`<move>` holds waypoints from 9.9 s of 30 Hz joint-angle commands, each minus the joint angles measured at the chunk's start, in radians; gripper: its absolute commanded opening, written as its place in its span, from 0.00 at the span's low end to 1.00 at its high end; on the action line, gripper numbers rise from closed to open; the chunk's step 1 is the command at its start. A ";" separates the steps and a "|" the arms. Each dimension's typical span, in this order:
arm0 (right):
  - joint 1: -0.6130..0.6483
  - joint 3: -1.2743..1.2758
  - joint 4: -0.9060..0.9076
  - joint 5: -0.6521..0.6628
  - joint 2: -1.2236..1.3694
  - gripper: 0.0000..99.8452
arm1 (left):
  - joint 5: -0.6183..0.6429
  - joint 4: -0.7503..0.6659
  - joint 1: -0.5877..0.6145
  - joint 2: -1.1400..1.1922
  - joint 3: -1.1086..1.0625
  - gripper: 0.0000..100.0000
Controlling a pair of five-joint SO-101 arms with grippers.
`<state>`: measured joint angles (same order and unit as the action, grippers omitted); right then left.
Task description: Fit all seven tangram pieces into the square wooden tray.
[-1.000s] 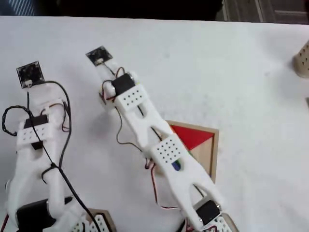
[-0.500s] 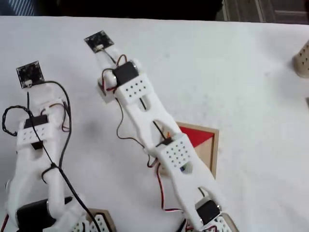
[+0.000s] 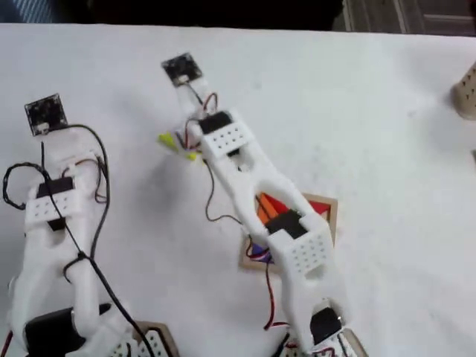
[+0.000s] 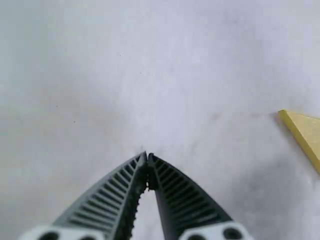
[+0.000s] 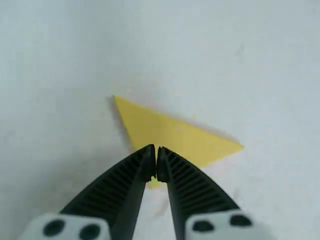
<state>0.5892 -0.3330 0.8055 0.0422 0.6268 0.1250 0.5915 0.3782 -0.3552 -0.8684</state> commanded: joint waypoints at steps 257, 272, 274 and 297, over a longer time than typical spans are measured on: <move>-0.647 1.550 0.038 0.333 -1.544 0.04 | -0.497 0.471 -0.673 0.570 0.637 0.22; -0.648 1.550 0.038 0.334 -1.544 0.04 | -0.499 0.565 -0.671 0.564 0.637 0.37; -0.648 1.550 0.039 0.334 -1.544 0.04 | -0.502 0.575 -0.673 0.567 0.638 0.37; -0.648 1.550 0.039 0.334 -1.544 0.04 | -0.493 0.598 -0.633 0.743 0.733 0.37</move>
<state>-0.0644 1.2229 0.8638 0.3613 -0.8922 -0.3644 1.1792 -0.2524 0.3798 -0.1826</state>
